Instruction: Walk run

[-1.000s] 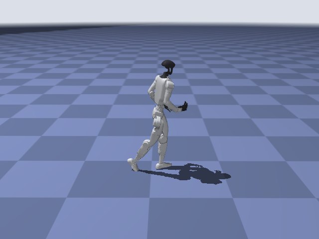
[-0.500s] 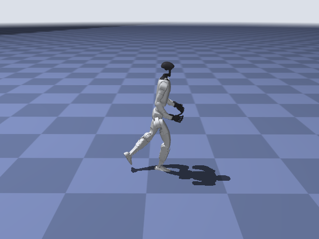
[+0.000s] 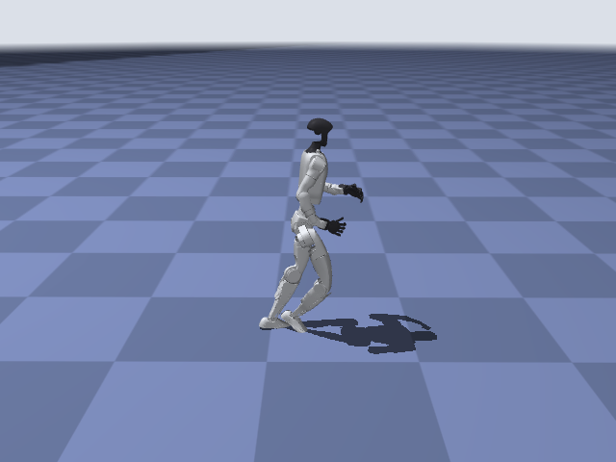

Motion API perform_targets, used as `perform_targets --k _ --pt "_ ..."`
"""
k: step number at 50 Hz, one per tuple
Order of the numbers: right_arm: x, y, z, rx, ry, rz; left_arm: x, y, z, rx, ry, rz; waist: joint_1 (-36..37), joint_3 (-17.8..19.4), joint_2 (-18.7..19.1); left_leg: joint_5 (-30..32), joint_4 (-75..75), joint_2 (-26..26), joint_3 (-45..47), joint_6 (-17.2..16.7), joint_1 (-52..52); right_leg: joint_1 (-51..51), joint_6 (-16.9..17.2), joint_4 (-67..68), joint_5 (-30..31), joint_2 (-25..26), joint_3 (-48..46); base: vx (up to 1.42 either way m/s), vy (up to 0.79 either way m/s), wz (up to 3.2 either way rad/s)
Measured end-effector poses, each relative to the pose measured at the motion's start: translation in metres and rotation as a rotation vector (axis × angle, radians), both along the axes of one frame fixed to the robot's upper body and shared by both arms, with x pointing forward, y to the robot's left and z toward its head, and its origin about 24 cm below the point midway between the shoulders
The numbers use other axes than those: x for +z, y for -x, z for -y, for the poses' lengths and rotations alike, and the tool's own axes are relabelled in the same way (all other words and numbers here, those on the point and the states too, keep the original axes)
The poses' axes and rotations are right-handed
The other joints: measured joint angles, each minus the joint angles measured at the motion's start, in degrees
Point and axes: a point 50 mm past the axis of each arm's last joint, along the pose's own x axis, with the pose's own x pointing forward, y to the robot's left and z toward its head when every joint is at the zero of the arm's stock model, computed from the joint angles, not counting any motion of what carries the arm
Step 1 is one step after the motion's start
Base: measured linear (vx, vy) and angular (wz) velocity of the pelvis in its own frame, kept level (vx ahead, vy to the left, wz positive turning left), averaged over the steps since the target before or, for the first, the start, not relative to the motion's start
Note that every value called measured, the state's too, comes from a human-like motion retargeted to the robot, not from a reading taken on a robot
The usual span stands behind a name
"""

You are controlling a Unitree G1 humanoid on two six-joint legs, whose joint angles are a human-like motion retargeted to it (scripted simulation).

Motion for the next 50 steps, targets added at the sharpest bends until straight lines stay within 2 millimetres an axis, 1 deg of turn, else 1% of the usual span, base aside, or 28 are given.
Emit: perform_targets --k 2,4,5,7,8,9,10,12,15,18,20,21,23,24,25,26,27,30,32,34,35,37,40,43,45,47,48,50 --pt "0.001 0.013 0.012 -0.007 0.039 -0.027 0.007 0.003 0.005 -0.027 -0.014 0.023 -4.7 -0.6 0.7 12.6 -4.5 -0.6 -2.1 -3.8 6.3 -4.1 0.7 -14.9 -0.5 0.6 -0.2 1.72 -0.49 1.27" --pt "0.003 0.015 0.015 -0.016 0.036 -0.028 0.0 0.011 0.006 -0.017 0.002 -0.017 -8.9 -1.0 0.8 28.0 -6.0 0.8 1.5 -7.3 11.4 -5.0 4.2 -29.7 -1.1 1.8 3.4 1.92 -0.63 1.11" --pt "0.005 0.011 0.014 -0.019 0.028 -0.007 -0.006 0.015 0.006 -0.002 0.015 -0.049 -10.7 -1.0 0.5 35.0 -6.2 2.1 5.8 -8.2 13.7 -4.7 5.9 -35.6 -1.6 1.9 5.6 1.59 -0.59 0.19" --pt "0.018 -0.016 0.003 0.018 0.014 0.102 -0.016 0.021 -0.003 0.058 0.028 -0.093 -10.9 0.6 -3.1 40.1 0.5 0.0 9.2 -7.1 15.6 -2.1 4.4 -39.1 1.1 0.0 8.0 1.4 -0.54 -0.66" --pt "0.026 -0.035 -0.006 0.054 0.006 0.165 -0.021 0.023 -0.01 0.099 0.024 -0.101 -11.3 1.9 -5.0 38.9 6.3 -1.2 9.4 -7.1 15.1 -0.3 1.2 -38.9 4.9 -0.6 9.4 1.35 -0.47 -0.98" --pt "0.033 -0.053 -0.017 0.098 -0.004 0.219 -0.027 0.025 -0.019 0.144 0.013 -0.108 -10.5 2.4 -6.6 36.4 11.8 -1.3 13.2 -5.3 14.0 0.4 -1.8 -35.2 1.0 -0.1 11.1 1.43 -0.46 -1.28" --pt "0.041 -0.071 -0.029 0.146 -0.014 0.27 -0.034 0.028 -0.027 0.189 -0.002 -0.117 -9.0 2.5 -8.0 33.2 17.2 -0.8 18.8 -2.6 12.6 0.6 -4.7 -29.9 -6.9 1.1 12.9 1.96 -0.46 -1.04" --pt "0.043 -0.089 -0.043 0.156 -0.04 0.296 -0.063 0.049 -0.036 0.236 -0.052 -0.205 -5.9 2.8 -8.2 26.1 27.5 0.8 19.9 2.7 7.1 3.7 -1.2 -22.6 -12.8 -3.3 12.4 2.25 -0.35 -0.25" --pt "0.055 -0.116 -0.07 0.2 -0.155 0.337 -0.102 0.083 -0.039 0.264 -0.049 -0.383 2.1 2.5 -8.2 16.5 35.6 3.3 18.2 2.1 -8.0 12.1 1.8 -24.6 -17.6 -1.7 12.1 1.73 -0.3 -0.21" --pt "0.082 -0.13 -0.084 0.336 -0.229 0.409 -0.124 0.108 -0.047 0.389 0.108 -0.577 9.0 3.0 -4.9 11.2 24.2 4.8 14.9 0.9 -17.2 25.2 4.6 -38.3 -8.3 7.5 8.3 1.78 -0.32 -0.31" --pt "0.097 -0.13 -0.089 0.441 -0.222 0.458 -0.129 0.119 -0.053 0.472 0.17 -0.624 13.8 3.9 -4.6 10.0 11.0 4.3 15.0 0.5 -20.1 32.0 8.1 -43.8 4.1 11.5 9.9 1.55 -0.34 -0.79" --pt "0.1 -0.128 -0.089 0.474 -0.2 0.454 -0.126 0.12 -0.065 0.506 0.146 -0.608 16.0 4.6 -4.3 9.6 3.8 3.6 14.2 -0.8 -20.2 34.9 9.6 -45.5 11.8 12.7 10.2 1.68 -0.4 -0.83" --pt "0.1 -0.125 -0.086 0.504 -0.152 0.431 -0.117 0.117 -0.082 0.549 0.103 -0.562 19.5 5.8 -3.6 9.1 -7.0 3.4 12.2 -4.2 -19.7 40.3 11.8 -46.3 23.4 13.8 6.9 1.4 -0.38 -0.64" --pt "0.096 -0.124 -0.084 0.492 -0.138 0.407 -0.113 0.111 -0.082 0.542 0.095 -0.54 19.8 6.1 -3.0 10.2 -9.0 3.6 10.4 -4.4 -19.2 41.8 12.2 -44.6 27.6 14.5 5.9 1.26 -0.34 -0.01" --pt "0.09 -0.122 -0.081 0.471 -0.13 0.38 -0.11 0.104 -0.078 0.524 0.094 -0.519 19.4 6.5 -2.4 12.1 -9.7 3.7 8.2 -3.8 -18.6 42.8 12.5 -42.2 31.4 15.6 5.6 1.79 -0.36 0.33" --pt "0.08 -0.117 -0.08 0.442 -0.137 0.335 -0.107 0.094 -0.072 0.494 0.094 -0.501 18.6 6.7 -1.9 11.9 -6.3 3.5 7.1 0.7 -18.0 41.6 12.4 -36.8 31.1 16.5 6.9 2.05 -0.38 0.46" --pt "0.067 -0.11 -0.08 0.415 -0.143 0.283 -0.104 0.084 -0.067 0.463 0.089 -0.482 17.4 6.8 -1.6 10.4 -2.1 3.8 6.0 3.6 -17.7 39.8 12.1 -30.7 29.8 17.2 7.8 1.98 -0.39 0.6" --pt "0.013 -0.069 -0.075 0.302 -0.147 0.026 -0.094 0.057 -0.052 0.377 0.056 -0.425 11.4 6.6 -0.5 -1.7 12.1 7.0 3.1 2.6 -13.9 28.2 11.2 -6.5 19.2 17.7 10.5 2.35 -0.42 0.63" --pt "-0.007 -0.046 -0.074 0.267 -0.212 -0.105 -0.077 0.031 -0.038 0.319 0.065 -0.353 5.6 5.2 0.1 -5.2 10.5 6.7 2.1 1.5 -8.8 17.1 7.0 4.7 9.5 9.7 5.7 1.76 -0.34 0.32" --pt "-0.011 -0.03 -0.055 0.198 -0.259 -0.126 -0.056 0.011 -0.028 0.255 0.035 -0.273 1.4 3.4 -1.0 -5.1 6.3 4.0 3.2 0.6 -4.2 8.1 1.3 4.8 2.2 1.4 1.8 1.26 -0.29 0.01" --pt "-0.01 -0.023 -0.042 0.152 -0.258 -0.109 -0.045 0.005 -0.027 0.23 0.005 -0.231 -0.2 2.8 -1.2 -3.4 3.0 2.6 3.6 0.3 -1.1 4.5 -0.6 2.2 -0.4 -1.1 -0.1 1.55 -0.42 0.32" --pt "-0.006 -0.007 -0.014 0.067 -0.195 -0.082 -0.03 0.003 -0.021 0.185 -0.034 -0.168 -4.1 1.9 -1.5 6.5 -2.6 0.0 2.0 -1.6 5.3 -1.0 0.2 -9.3 -1.1 -2.2 -1.7 1.99 -0.54 0.84" --pt "-0.005 0.012 0.012 0.0 -0.084 -0.09 -0.032 0.016 -0.016 0.17 -0.003 -0.176 -8.9 0.7 -2.5 29.0 -6.4 -0.9 4.1 -4.2 13.4 -4.9 4.6 -29.5 0.0 -0.6 4.0 1.87 -0.5 0.75" --pt "0.005 -0.014 0.01 0.033 -0.037 -0.001 -0.038 0.026 -0.024 0.211 0.007 -0.193 -8.9 1.7 -6.4 40.3 -0.9 -2.6 12.3 -2.5 18.3 -2.6 6.8 -37.0 2.0 -2.4 9.5 1.48 -0.42 -0.51" --pt "0.018 -0.05 -0.004 0.108 -0.015 0.105 -0.041 0.028 -0.036 0.279 -0.026 -0.166 -9.5 3.4 -8.3 35.8 9.3 -1.5 15.7 -3.7 17.2 -0.7 -0.8 -33.9 -0.4 -2.4 15.4 1.57 -0.41 -0.63" --pt "0.027 -0.077 -0.024 0.161 -0.028 0.171 -0.058 0.038 -0.052 0.357 -0.107 -0.18 -7.0 2.4 -9.4 29.2 18.3 -1.2 21.5 0.7 12.4 -0.6 -0.8 -21.6 -11.5 -3.8 15.3 1.87 -0.38 -0.3" --pt "0.029 -0.085 -0.028 0.146 -0.054 0.186 -0.072 0.049 -0.056 0.373 -0.162 -0.217 -5.5 2.8 -9.2 25.3 25.2 0.0 18.8 2.0 7.8 1.9 1.0 -19.0 -14.1 -6.6 13.5 1.83 -0.29 0.35" --pt "0.046 -0.11 -0.051 0.16 -0.131 0.271 -0.098 0.069 -0.058 0.382 -0.224 -0.319 0.5 2.7 -10.6 17.9 33.1 1.2 20.4 3.6 -3.7 5.6 3.5 -18.6 -18.6 -7.0 14.4 1.7 -0.37 0.03"
